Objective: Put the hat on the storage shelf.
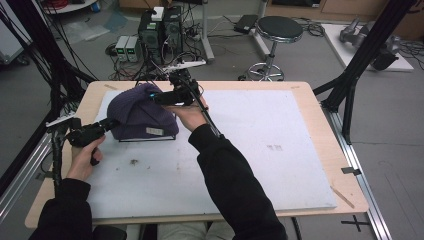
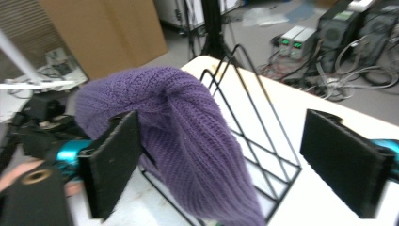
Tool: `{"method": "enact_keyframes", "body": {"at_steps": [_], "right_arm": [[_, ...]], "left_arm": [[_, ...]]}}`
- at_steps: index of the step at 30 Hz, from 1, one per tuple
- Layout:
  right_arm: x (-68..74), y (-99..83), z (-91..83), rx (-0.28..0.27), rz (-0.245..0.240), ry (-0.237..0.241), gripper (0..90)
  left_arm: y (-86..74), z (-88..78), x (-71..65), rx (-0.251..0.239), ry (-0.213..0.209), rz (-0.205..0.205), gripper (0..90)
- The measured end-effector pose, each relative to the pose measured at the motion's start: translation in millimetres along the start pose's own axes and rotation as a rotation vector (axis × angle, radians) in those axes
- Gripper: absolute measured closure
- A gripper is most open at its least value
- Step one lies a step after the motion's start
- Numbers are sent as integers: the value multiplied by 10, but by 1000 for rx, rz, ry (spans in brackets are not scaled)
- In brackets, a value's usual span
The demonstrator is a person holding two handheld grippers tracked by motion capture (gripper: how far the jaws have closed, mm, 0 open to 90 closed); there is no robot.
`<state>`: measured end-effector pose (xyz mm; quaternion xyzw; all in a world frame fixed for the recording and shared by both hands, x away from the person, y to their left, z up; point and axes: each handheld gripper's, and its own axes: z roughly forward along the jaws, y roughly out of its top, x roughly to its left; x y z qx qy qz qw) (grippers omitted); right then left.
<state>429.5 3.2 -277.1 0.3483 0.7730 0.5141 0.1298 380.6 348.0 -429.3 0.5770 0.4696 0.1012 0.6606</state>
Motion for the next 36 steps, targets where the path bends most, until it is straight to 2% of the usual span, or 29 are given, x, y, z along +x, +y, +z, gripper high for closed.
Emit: {"method": "enact_keyframes", "body": {"at_steps": [2,4,7,8,11,12,13,16,18,19,20,22,23,24,26,27,28,30,31,34,35,36], "right_arm": [[-7,-20,-73,-43,-25,0,116],[-26,-47,-128,-63,-38,-11,116],[-65,-64,-175,-63,-44,-23,115],[-128,-89,-264,-87,-39,-47,115],[-235,-124,-433,-123,-32,-100,113],[-235,-124,-433,-123,-32,-100,113],[-306,-153,-582,-149,-25,-132,113],[-430,-223,-851,-198,-18,-188,113],[-529,-294,-1048,-222,-1,-237,113],[-529,-294,-1048,-222,-1,-237,113],[-642,-376,-1247,-242,19,-272,113],[-746,-464,-1454,-268,35,-320,113],[-746,-464,-1454,-268,35,-320,113],[-796,-509,-1562,-285,41,-339,113],[-889,-602,-1765,-321,50,-371,114],[-983,-710,-1946,-348,56,-391,114],[-983,-710,-1946,-348,56,-391,114],[-1126,-886,-2161,-376,79,-426,113],[-1126,-886,-2161,-376,79,-426,113],[-1226,-1059,-2321,-404,82,-462,114],[-1274,-1166,-2392,-417,82,-480,114],[-1274,-1166,-2392,-417,82,-480,114]], "left_arm": [[1,-14,-9,1,6,11,346],[-3,-45,-16,-12,17,10,335],[-19,-139,-58,-74,47,36,334],[-14,-166,-75,-82,56,43,303],[21,-231,-146,-93,28,81,326],[35,-251,-188,-98,29,105,326],[48,-268,-237,-106,33,131,325],[78,-307,-388,-139,41,188,324],[92,-328,-465,-164,36,202,324],[98,-341,-495,-171,36,204,324],[101,-351,-522,-181,40,200,320],[99,-366,-574,-196,72,199,294],[95,-369,-596,-202,80,201,294],[89,-371,-619,-206,87,204,295],[75,-375,-671,-216,125,230,290],[67,-374,-694,-224,139,242,276],[59,-367,-712,-228,156,255,276],[42,-349,-734,-228,195,267,243],[34,-344,-744,-234,207,264,243],[3,-328,-791,-261,242,270,238],[-8,-322,-810,-266,251,277,252],[-17,-320,-823,-270,252,286,252]]}}
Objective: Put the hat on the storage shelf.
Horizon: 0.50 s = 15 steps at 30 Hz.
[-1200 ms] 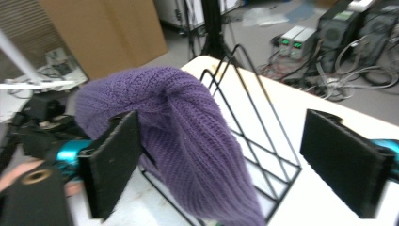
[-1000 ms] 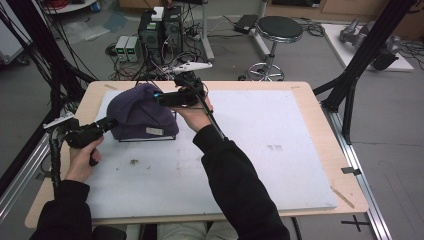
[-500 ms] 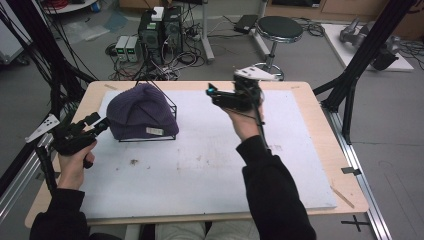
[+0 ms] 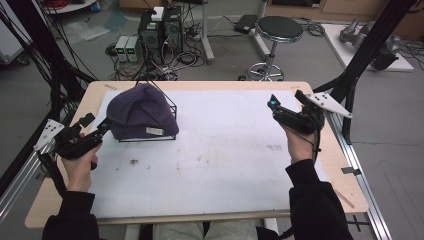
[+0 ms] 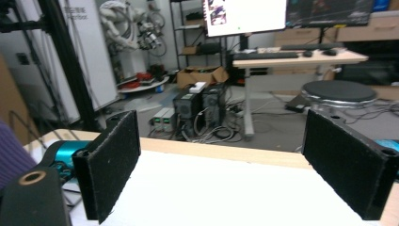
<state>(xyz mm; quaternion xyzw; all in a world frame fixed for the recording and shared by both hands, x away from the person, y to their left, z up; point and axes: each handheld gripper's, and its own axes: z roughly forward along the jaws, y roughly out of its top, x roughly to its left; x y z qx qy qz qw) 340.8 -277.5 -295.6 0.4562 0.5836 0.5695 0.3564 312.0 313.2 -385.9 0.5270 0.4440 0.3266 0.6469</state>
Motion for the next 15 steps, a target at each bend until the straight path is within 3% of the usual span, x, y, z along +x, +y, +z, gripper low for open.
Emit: {"method": "enact_keyframes", "body": {"at_steps": [2,7,15], "right_arm": [[-79,-78,-52,4,9,-10,114],[-208,-297,-165,21,23,-30,113],[-340,-651,-337,24,57,-49,113]], "left_arm": [[-14,0,-48,-6,-3,8,297],[-36,-3,-157,9,46,60,249],[-107,-68,-257,51,82,74,221]]}}
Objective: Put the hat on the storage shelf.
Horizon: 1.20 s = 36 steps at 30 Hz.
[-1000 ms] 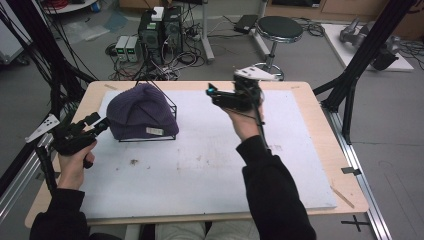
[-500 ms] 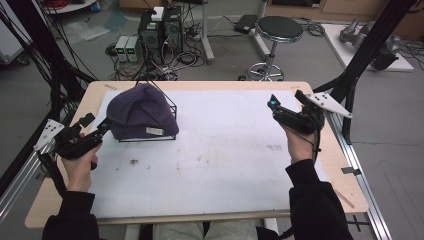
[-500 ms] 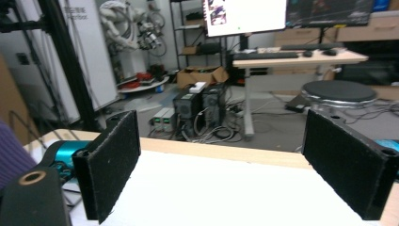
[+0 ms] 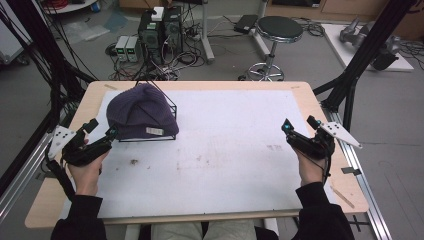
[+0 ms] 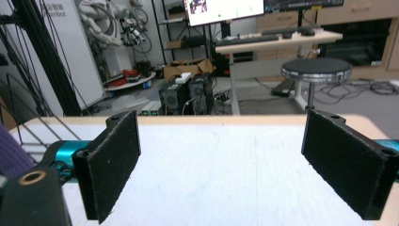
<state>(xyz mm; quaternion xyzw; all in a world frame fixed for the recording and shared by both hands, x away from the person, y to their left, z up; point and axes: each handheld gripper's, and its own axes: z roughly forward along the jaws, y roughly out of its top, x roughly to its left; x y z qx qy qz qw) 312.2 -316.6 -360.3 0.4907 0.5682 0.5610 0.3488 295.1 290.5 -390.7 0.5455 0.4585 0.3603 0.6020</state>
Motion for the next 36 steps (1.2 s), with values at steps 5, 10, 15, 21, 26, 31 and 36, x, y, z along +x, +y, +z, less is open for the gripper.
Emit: {"method": "enact_keyframes", "body": {"at_steps": [5,10,15,21,26,31,36], "right_arm": [[-65,-277,-64,28,3,-18,114],[-106,-416,-124,12,0,-59,113],[-105,-543,-187,-9,-33,-96,114],[-121,-684,-191,-9,-53,-110,114],[-138,-757,-176,27,-98,-140,114],[-136,-822,-178,40,-93,-138,113],[-93,-816,-204,16,-106,-129,114]], "left_arm": [[-48,-66,-32,17,24,7,198],[-128,-160,-54,9,57,18,196],[-226,-243,-58,14,79,24,196],[-339,-301,-75,24,109,55,196],[-465,-316,-54,41,120,58,194],[-531,-311,-34,65,112,45,194],[-530,-340,-9,55,123,39,194]]}}
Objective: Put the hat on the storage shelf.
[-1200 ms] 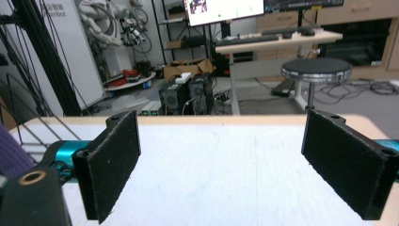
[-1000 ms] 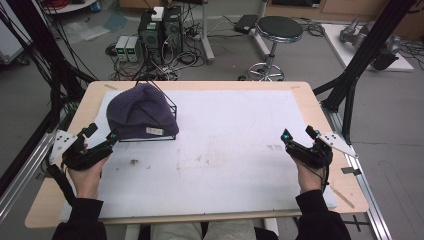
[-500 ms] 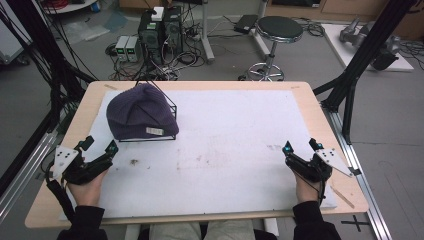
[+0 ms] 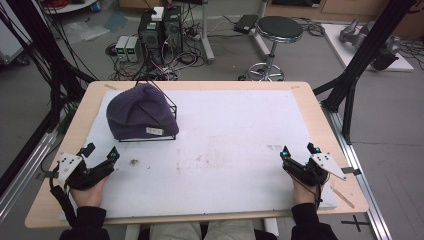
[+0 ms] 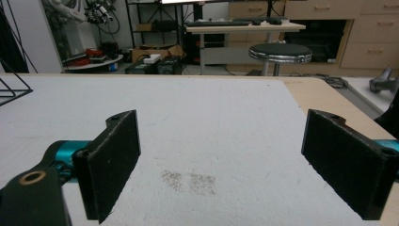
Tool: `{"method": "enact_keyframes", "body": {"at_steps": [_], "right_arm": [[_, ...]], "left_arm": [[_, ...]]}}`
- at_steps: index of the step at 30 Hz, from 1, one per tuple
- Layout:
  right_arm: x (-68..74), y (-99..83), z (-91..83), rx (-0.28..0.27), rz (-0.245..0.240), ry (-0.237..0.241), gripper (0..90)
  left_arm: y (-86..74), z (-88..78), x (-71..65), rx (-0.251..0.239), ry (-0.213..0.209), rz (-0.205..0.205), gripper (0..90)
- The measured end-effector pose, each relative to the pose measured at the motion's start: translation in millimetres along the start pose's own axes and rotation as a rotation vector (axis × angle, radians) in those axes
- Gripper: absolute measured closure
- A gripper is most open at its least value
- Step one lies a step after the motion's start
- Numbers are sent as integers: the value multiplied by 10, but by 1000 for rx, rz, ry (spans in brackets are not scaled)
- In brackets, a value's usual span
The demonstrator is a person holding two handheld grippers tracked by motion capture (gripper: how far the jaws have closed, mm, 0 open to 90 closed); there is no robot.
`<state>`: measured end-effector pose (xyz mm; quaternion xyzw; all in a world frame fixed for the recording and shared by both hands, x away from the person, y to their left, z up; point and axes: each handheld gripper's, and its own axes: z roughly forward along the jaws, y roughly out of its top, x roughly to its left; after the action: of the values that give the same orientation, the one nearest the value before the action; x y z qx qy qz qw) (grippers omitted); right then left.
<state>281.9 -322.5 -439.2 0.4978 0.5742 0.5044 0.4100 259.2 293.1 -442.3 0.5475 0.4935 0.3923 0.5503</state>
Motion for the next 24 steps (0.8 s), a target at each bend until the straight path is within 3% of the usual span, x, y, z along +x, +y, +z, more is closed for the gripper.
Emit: {"method": "enact_keyframes", "body": {"at_steps": [6,24], "right_arm": [[-3,5,-15,-16,-12,-1,114],[-21,-10,-8,3,-7,12,114]], "left_arm": [[-17,11,16,0,-3,-6,194],[-29,28,-8,9,-29,-15,195]]}}
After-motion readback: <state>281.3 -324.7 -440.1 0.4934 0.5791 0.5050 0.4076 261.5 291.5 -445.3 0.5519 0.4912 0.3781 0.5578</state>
